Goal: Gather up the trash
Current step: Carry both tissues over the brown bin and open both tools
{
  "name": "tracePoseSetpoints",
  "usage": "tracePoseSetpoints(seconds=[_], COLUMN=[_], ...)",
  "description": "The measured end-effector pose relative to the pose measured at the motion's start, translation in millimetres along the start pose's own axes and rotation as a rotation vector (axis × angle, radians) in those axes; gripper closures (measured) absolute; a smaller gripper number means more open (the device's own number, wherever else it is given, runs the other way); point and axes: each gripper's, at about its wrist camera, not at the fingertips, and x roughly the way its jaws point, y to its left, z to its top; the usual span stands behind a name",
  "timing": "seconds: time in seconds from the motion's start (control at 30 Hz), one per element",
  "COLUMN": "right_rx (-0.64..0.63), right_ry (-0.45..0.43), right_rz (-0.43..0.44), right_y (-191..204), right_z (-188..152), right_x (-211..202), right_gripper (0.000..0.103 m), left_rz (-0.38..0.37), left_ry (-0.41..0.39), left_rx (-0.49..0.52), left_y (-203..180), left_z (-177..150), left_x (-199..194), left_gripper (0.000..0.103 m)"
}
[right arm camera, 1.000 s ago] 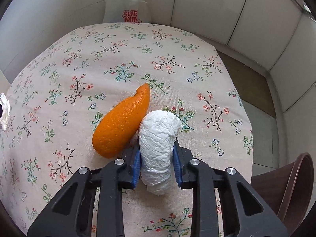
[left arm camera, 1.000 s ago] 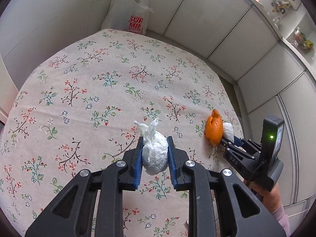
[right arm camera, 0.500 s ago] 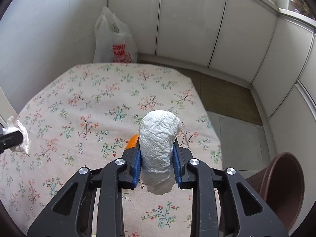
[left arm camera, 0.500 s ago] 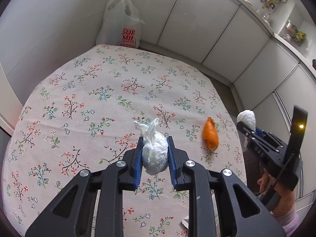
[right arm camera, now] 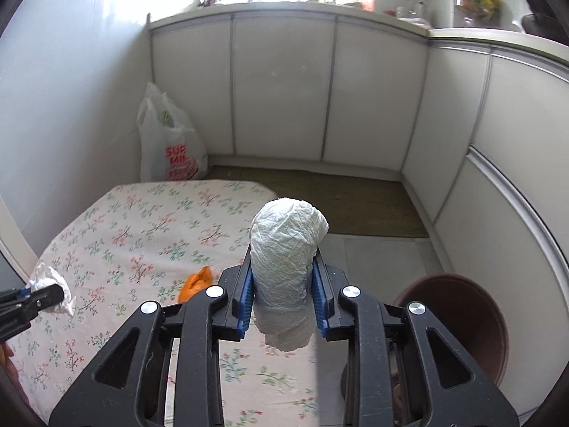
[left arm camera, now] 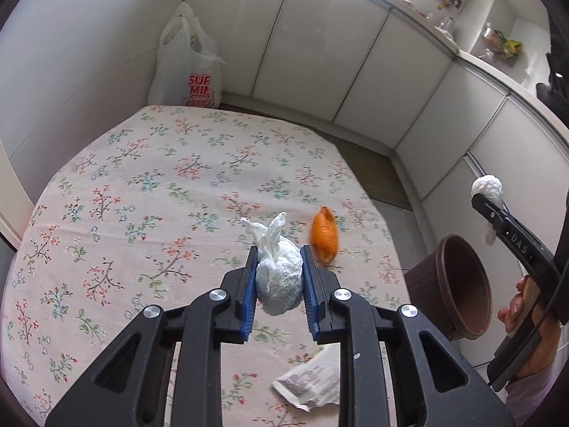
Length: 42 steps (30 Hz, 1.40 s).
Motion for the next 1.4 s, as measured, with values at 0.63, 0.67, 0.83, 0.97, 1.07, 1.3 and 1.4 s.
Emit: tracePoseSetpoints(seconds=[0.63, 0.67, 0.83, 0.97, 1.07, 1.3, 1.4], right_rx=[0.273, 0.282, 0.338, 0.355, 0.382, 0.438, 0.474], right_ry=[-0.019, -0.014, 0.025, 0.082, 0.131, 0.092, 0.084], right_rz=[-0.296, -0.311, -0.379, -0.44, -0.459, -0.537, -0.591], right_y=[-140.3, -145.2, -169.0, -186.7, -199.8, -223.0, -237.3], right_z=[-15.3, -17.3, -29.3, -41.3, -49.6, -58.2, -61.7], right_x=[-37.5, -37.7, -36.8, -30.5, -24.5, -44.1, -51.7], right_gripper=[0.075, 0.075, 0.073, 0.07, 0.055, 0.023, 0.012], left_rz=[-0.088, -0.091, -0.124, -0.16, -0.184, -0.243, -0.273], left_ry=[0.046, 0.05, 0.072, 0.078, 0.086, 0.126, 0.141], left_rx=[0.091, 0.092, 0.104, 0.129, 0.149, 0.184, 0.204], left_y=[-88.2, -90.7, -113.0, -138.5, -158.5, -205.5, -232.6], left_z=[-14.8, -15.8, -17.1, -17.8, -18.4, -21.9, -21.0], left_x=[0.6, 1.8, 10.6, 16.0, 21.0, 39.5, 47.4], left_gripper=[0.08, 0.08, 0.08, 0.08, 0.08, 0.08, 0.08])
